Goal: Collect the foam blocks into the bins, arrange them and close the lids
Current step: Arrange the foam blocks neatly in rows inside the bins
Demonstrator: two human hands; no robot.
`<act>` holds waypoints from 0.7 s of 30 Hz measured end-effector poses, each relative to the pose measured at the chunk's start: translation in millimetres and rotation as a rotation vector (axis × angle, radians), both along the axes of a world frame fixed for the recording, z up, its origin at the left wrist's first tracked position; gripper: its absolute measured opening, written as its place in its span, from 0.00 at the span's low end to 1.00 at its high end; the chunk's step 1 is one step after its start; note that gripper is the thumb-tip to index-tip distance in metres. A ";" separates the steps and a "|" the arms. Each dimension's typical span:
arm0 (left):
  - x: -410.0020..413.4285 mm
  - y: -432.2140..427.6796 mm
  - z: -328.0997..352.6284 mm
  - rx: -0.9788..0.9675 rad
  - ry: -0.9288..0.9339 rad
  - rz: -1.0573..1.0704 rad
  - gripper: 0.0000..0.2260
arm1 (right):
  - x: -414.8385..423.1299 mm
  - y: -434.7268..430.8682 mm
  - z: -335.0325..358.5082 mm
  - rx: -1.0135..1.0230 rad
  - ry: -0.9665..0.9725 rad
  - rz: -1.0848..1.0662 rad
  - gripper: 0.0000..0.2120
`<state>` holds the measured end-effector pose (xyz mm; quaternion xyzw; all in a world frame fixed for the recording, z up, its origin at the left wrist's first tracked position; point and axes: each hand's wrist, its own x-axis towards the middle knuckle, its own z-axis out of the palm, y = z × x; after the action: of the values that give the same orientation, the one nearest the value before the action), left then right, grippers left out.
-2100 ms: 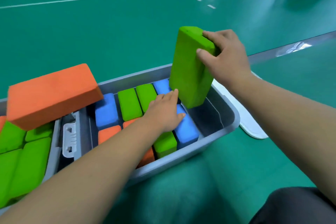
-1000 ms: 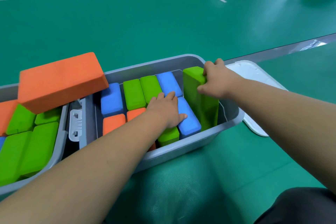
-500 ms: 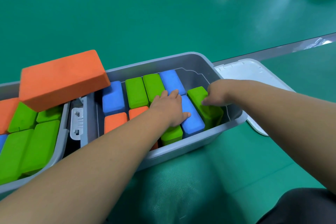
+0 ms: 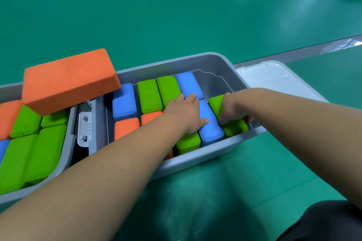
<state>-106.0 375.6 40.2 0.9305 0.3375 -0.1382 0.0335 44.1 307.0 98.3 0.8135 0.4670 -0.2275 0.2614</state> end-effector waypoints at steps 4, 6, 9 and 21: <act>-4.9 3.0 3.7 -0.004 -0.022 -0.030 0.36 | 0.1 8.7 -9.0 -0.053 -0.025 0.052 0.32; -11.4 7.4 8.8 -0.020 -0.033 -0.057 0.34 | 1.7 15.2 -10.4 -0.059 -0.011 0.053 0.31; -26.3 15.5 20.3 -0.037 -0.068 -0.073 0.28 | -2.3 26.6 -2.6 0.050 -0.010 0.052 0.25; -128.3 57.8 87.6 0.285 -0.310 0.063 0.13 | -96.8 103.0 14.2 0.715 0.223 0.257 0.21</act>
<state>-234.3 433.4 127.8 0.9250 0.3732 0.0567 -0.0427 -52.7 410.0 112.4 0.7585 0.6403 -0.1028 -0.0643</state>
